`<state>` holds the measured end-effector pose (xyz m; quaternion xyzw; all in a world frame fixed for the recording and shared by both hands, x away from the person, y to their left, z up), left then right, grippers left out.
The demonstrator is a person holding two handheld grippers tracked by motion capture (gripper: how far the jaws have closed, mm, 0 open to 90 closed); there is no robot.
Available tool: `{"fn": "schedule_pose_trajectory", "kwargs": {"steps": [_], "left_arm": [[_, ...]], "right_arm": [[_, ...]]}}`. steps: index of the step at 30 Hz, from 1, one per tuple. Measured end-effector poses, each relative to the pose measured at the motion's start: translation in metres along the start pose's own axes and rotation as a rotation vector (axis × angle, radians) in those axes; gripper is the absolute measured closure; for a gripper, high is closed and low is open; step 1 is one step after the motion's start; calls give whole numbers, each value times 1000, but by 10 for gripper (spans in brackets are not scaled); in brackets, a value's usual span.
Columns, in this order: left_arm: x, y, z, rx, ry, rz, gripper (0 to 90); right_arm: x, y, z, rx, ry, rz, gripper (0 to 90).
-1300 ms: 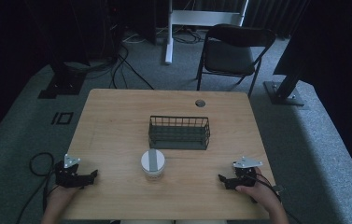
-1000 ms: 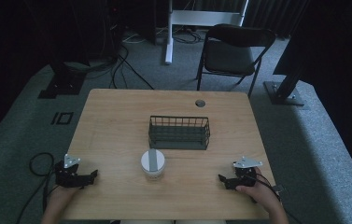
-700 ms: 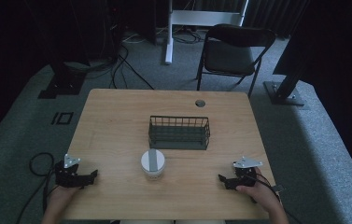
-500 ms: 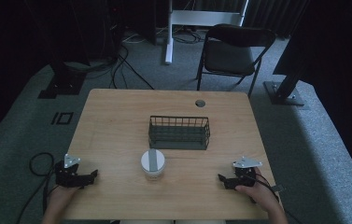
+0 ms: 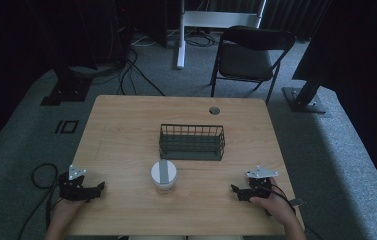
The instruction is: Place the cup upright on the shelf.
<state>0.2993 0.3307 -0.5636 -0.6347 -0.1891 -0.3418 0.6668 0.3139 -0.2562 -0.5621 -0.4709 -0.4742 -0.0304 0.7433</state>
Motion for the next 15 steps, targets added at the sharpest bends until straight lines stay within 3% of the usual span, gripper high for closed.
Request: {"fn": "schedule_pose_trajectory", "kwargs": {"steps": [15], "left_arm": [[0,0,0,0,1,0,1]], "right_arm": [[12,6,11,44,-29,-12,127]]}}
Point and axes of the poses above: each handheld gripper's, and its own axes: y roughly forward along the jaws, x roughly out of its top, z roughly to its left, the point moved 2 cm from there along y, roughly forward along the jaws, and after that the axes turned 9 degrees about x, right-handed, at the moved point
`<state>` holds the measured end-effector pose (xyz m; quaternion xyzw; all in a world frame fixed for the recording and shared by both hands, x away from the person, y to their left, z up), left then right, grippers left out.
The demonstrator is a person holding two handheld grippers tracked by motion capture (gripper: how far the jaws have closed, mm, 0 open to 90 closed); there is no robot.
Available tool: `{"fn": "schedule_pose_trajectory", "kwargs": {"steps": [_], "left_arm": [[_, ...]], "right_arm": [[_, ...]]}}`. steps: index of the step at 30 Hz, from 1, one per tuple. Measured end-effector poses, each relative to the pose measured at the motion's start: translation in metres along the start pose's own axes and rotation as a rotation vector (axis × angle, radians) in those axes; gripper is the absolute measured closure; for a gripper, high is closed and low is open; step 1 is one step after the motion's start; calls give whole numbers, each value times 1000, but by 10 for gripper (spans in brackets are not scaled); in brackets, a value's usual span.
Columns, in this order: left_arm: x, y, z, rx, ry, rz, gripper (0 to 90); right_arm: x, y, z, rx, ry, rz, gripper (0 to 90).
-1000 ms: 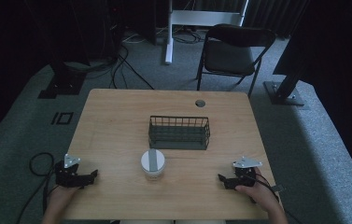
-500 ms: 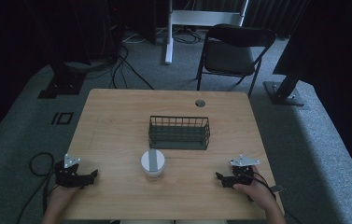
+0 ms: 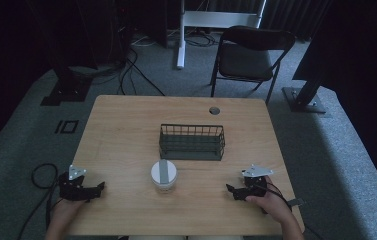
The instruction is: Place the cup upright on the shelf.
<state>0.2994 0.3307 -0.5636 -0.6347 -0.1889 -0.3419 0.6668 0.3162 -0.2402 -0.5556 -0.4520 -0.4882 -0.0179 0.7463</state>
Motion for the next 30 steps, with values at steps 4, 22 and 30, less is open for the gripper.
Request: {"fn": "schedule_pose_trajectory", "kwargs": {"steps": [4,22,30], "left_arm": [[0,0,0,0,0,0,0],[0,0,0,0,0,0,0],[0,0,0,0,0,0,0]], "right_arm": [[4,2,4,15,-13,-4,128],[25,23,34,126,-84,-26,133],[34,37,52,194,-113,-32,137]]}}
Point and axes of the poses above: each handheld gripper's, and its own axes: y roughly forward along the jaws, x roughly out of its top, z roughly to its left, the point moved 2 cm from there along y, roughly forward along the jaws, and after that the axes turned 9 degrees about x, right-handed, at the moved point
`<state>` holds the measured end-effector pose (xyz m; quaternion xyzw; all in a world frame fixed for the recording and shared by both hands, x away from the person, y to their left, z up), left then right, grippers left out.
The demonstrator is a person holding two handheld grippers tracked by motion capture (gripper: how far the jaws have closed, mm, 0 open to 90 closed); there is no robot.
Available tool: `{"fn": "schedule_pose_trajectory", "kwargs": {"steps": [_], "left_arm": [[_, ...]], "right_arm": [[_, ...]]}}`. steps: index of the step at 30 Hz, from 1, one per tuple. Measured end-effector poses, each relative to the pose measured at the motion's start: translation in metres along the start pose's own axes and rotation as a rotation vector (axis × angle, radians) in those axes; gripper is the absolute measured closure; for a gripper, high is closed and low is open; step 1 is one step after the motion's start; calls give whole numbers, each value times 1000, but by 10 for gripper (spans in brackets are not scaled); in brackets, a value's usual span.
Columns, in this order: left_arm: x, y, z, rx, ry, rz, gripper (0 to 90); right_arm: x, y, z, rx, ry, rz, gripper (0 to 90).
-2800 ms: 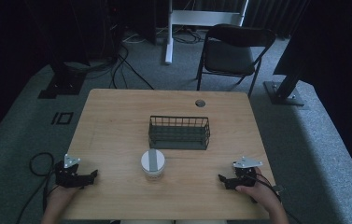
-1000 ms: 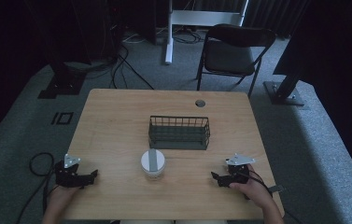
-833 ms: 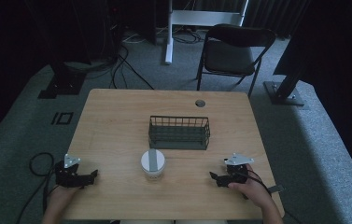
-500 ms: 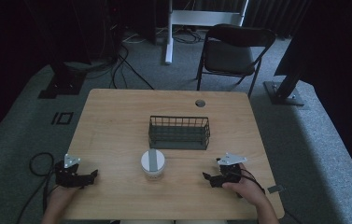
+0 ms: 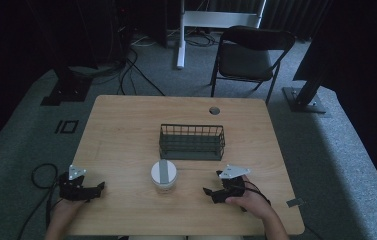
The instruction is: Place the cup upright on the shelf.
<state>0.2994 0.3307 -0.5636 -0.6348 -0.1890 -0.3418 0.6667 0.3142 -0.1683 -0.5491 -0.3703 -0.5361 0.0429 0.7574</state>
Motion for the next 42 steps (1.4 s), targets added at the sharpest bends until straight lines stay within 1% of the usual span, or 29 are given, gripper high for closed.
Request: {"fn": "schedule_pose_trajectory", "kwargs": {"steps": [4,5,6,9,10,11,12,17,19,21,22,23,27,34,36,37,40,42], "left_arm": [[0,0,0,0,0,0,0],[0,0,0,0,0,0,0],[0,0,0,0,0,0,1],[0,0,0,0,0,0,0],[0,0,0,0,0,0,0],[0,0,0,0,0,0,0],[0,0,0,0,0,0,1],[0,0,0,0,0,0,1],[0,0,0,0,0,0,0],[0,0,0,0,0,0,0],[0,0,0,0,0,0,0],[0,0,0,0,0,0,0],[0,0,0,0,0,0,1],[0,0,0,0,0,0,0],[0,0,0,0,0,0,0],[0,0,0,0,0,0,0],[0,0,0,0,0,0,0],[0,0,0,0,0,0,0]], "right_arm": [[4,5,3,11,-11,-2,138],[9,10,8,32,-13,-11,138],[10,11,9,41,-19,-14,138],[14,17,14,62,-29,-26,138],[14,17,14,62,-29,-26,138],[16,19,16,64,-34,-28,138],[19,26,20,72,-49,-21,141],[27,36,27,97,-74,-21,141],[30,39,30,111,-74,-32,141],[34,42,33,131,-86,-42,141],[34,42,33,131,-86,-42,141],[36,45,36,140,-94,-43,141],[42,51,42,152,-118,-38,141],[51,60,51,184,-135,-57,141],[53,62,53,187,-136,-61,141],[54,64,54,197,-139,-62,141],[56,68,57,202,-145,-62,141],[58,70,57,202,-143,-71,141]]}}
Point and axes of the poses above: each handheld gripper's, and its own axes: y roughly forward along the jaws, x roughly out of its top, z roughly to its left, the point moved 2 cm from there along y, roughly forward along the jaws, and after that the axes turned 9 degrees about x, right-handed, at the moved point
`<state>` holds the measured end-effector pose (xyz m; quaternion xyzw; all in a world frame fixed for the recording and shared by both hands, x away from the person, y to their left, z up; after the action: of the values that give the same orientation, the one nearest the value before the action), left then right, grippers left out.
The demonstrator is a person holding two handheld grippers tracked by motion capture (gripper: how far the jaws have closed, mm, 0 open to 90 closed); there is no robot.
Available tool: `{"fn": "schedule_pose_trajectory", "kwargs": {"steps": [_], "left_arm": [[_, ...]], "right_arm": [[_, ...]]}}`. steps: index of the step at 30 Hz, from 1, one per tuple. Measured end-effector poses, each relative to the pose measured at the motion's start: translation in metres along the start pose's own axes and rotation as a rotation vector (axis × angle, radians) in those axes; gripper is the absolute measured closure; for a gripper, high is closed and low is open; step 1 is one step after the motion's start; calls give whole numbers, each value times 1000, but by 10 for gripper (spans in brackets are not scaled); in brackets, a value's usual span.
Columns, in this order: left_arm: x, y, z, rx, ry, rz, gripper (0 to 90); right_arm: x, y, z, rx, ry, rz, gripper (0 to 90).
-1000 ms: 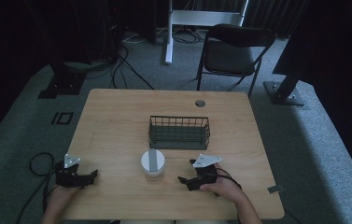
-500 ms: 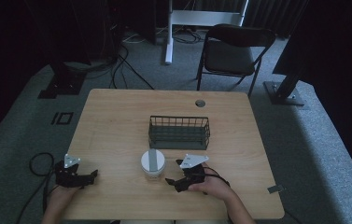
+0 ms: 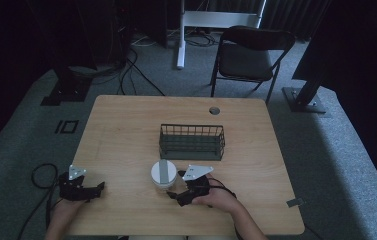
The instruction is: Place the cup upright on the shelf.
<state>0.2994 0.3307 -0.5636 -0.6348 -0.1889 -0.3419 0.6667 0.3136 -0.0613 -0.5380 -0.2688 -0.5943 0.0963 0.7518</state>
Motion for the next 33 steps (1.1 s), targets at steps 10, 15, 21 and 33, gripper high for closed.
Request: {"fn": "schedule_pose_trajectory", "kwargs": {"steps": [10,15,21,33], "left_arm": [[0,0,0,0,0,0,0],[0,0,0,0,0,0,0],[0,0,0,0,0,0,0],[0,0,0,0,0,0,0]], "right_arm": [[6,8,-1,16,-4,-33,141],[8,12,-2,14,-2,-40,141],[11,15,-3,19,5,-65,141],[16,22,-2,13,-5,-65,157]]}}
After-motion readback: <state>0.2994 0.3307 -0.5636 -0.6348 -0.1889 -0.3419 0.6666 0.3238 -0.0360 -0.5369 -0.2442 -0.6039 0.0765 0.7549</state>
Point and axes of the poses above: each handheld gripper's, and its own axes: y roughly forward along the jaws, x roughly out of its top, z roughly to its left, the point moved 2 cm from there along y, roughly forward along the jaws, and after that the axes turned 9 degrees about x, right-handed, at the moved point
